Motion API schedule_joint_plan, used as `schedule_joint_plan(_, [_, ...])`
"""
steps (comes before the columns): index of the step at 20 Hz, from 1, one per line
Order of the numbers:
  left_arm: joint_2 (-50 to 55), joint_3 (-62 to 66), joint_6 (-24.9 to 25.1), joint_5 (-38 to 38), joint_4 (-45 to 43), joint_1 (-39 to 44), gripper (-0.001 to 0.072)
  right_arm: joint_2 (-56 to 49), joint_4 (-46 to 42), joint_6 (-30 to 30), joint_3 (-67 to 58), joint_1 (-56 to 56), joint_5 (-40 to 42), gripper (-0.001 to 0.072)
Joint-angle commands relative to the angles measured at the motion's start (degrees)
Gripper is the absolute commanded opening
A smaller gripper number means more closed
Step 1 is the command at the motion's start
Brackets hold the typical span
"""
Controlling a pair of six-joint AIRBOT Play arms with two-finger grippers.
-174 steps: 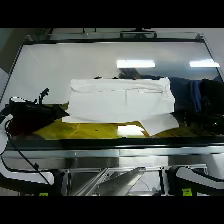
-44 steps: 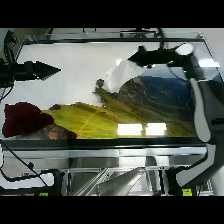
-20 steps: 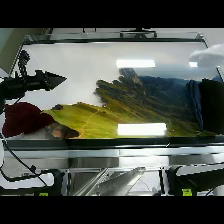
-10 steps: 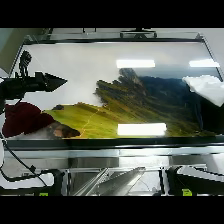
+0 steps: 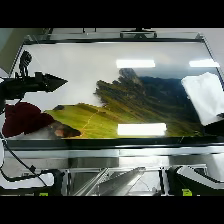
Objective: Fold the shirts.
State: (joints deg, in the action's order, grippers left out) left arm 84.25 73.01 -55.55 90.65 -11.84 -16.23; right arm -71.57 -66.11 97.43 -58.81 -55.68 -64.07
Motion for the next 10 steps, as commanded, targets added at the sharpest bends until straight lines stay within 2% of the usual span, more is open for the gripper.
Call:
schedule_joint_plan(1, [0.0,0.0,0.0,0.0,-0.1,0.0,0.0004,1.4,-8.9,3.2,1.2,0.0,-1.7,0.072])
schedule_joint_plan(6, [0.0,0.0,0.0,0.3,-0.1,0.0,0.0005,2.2,-4.2,2.8,0.9,0.1,-3.1,0.072])
schedule_joint_plan(9, [0.0,0.3,0.0,0.3,0.0,0.0,0.0004,3.9,5.5,-0.7,-1.9,0.1,-4.7,0.0696])
schedule_joint_plan(10, [0.0,1.1,0.1,0.4,-0.1,0.0,0.0004,4.7,10.1,-1.9,-3.0,0.2,-5.5,0.0526])
